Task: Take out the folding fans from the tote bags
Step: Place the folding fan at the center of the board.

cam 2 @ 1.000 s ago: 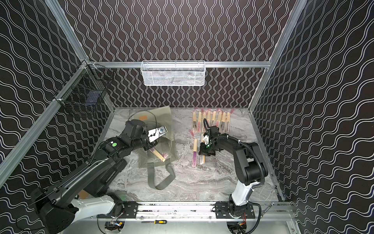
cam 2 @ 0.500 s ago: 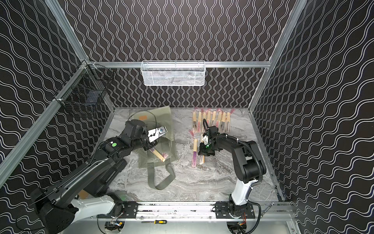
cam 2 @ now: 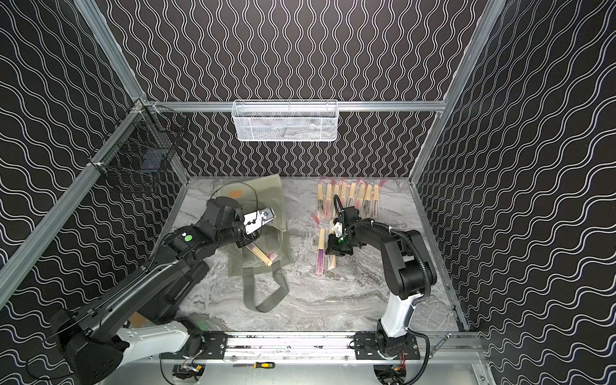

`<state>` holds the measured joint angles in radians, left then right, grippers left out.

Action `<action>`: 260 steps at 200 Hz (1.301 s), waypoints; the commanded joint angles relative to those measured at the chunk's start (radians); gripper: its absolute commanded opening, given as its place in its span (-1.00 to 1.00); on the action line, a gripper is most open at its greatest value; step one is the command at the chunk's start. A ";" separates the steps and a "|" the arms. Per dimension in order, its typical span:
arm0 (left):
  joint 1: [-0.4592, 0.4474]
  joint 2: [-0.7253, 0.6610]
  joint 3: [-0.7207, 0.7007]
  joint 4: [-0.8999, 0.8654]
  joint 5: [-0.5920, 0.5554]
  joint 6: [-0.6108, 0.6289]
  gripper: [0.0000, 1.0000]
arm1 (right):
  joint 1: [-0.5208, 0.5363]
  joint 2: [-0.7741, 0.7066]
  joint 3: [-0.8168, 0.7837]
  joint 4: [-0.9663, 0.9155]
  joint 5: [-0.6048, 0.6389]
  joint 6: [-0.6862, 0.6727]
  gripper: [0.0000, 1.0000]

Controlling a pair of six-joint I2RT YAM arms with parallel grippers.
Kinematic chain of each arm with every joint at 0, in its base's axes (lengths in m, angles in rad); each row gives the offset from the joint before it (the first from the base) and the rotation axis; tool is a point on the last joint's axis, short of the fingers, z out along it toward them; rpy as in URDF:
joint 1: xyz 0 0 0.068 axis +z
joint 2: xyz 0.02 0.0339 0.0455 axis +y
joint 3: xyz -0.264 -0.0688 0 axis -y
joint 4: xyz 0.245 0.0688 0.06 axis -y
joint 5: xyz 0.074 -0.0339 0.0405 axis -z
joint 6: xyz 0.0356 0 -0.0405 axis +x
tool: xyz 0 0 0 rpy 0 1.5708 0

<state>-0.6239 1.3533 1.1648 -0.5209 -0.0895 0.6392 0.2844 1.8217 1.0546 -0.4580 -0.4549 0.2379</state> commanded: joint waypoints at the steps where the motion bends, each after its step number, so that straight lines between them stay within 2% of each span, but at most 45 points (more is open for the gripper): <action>1: 0.002 0.007 0.003 0.030 0.007 0.010 -1.00 | 0.000 0.005 0.000 -0.005 -0.024 -0.020 -0.85; 109: 0.002 0.007 0.003 0.028 0.014 0.009 -1.00 | 0.000 0.013 0.006 -0.022 0.016 -0.014 -0.59; 150: 0.001 0.008 0.004 0.028 0.014 0.008 -1.00 | 0.000 0.010 0.007 -0.031 0.040 -0.012 -0.56; 170: 0.001 0.007 0.003 0.027 0.016 0.008 -1.00 | 0.000 -0.008 0.006 -0.044 0.066 -0.005 -0.52; 188: 0.002 0.009 0.004 0.027 0.016 0.008 -1.00 | 0.000 -0.045 -0.001 -0.053 0.104 0.011 -0.40; 222: 0.001 0.010 0.005 0.026 0.014 0.008 -1.00 | 0.001 -0.110 -0.019 -0.046 0.102 0.028 -0.25; 260: 0.002 0.007 0.004 0.025 0.016 0.009 -1.00 | 0.001 -0.170 -0.043 -0.030 0.099 0.041 -0.23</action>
<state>-0.6235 1.3571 1.1648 -0.5251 -0.0753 0.6392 0.2840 1.6875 1.0294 -0.4892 -0.3565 0.2550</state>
